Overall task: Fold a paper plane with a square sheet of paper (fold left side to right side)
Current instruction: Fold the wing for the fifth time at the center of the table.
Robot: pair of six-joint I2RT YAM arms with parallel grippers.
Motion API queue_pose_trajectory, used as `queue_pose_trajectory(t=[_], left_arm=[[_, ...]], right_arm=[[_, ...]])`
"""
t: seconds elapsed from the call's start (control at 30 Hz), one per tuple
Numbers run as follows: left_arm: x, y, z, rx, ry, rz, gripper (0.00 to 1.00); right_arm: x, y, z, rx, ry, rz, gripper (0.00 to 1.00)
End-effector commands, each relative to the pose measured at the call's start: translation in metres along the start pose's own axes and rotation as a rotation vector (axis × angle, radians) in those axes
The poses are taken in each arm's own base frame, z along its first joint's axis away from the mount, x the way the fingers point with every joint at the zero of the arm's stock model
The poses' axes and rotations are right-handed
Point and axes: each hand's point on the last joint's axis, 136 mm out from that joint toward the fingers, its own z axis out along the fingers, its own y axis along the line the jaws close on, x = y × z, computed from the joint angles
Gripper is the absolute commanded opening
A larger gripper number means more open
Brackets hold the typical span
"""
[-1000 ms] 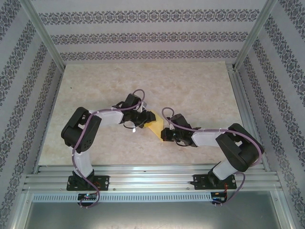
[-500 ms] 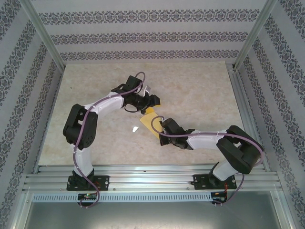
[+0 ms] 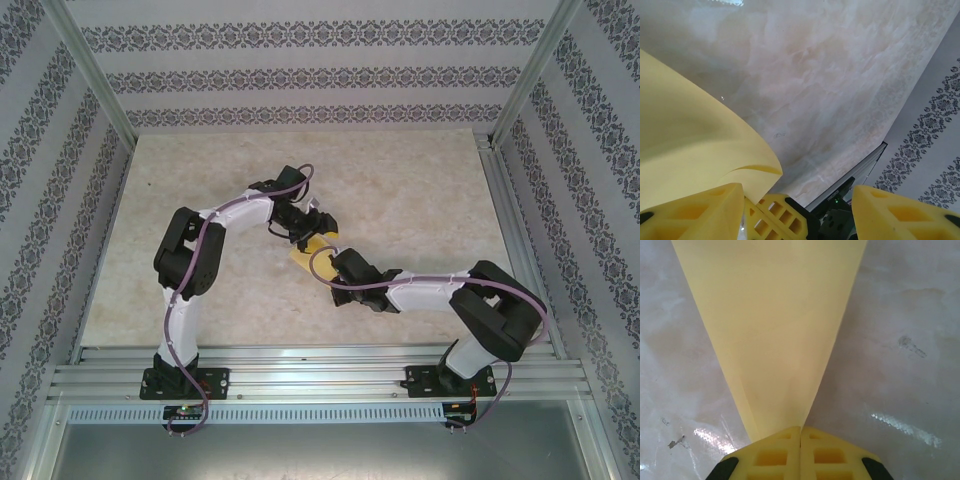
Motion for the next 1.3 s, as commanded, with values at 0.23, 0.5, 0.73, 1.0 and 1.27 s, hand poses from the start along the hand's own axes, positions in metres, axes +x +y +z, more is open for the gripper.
queue_pose_trajectory(t=[0.23, 0.5, 0.73, 1.0, 1.27], left_arm=[[0.013, 0.019, 0.012, -0.095, 0.074, -0.042, 0.55], [0.022, 0.029, 0.025, -0.124, 0.115, -0.044, 0.41], [0.022, 0.026, 0.025, -0.12, 0.109, -0.031, 0.21], [0.025, 0.031, 0.023, -0.131, 0.109, -0.025, 0.01], [0.021, 0.018, 0.016, -0.112, 0.074, 0.005, 0.07]], right_arm=[[0.019, -0.002, 0.014, 0.047, 0.084, -0.058, 0.0], [0.02, -0.002, 0.013, 0.047, 0.084, -0.062, 0.0], [0.022, -0.002, 0.014, 0.047, 0.089, -0.061, 0.0], [0.024, -0.003, 0.014, 0.05, 0.096, -0.06, 0.0], [0.024, -0.004, 0.013, 0.05, 0.093, -0.062, 0.0]])
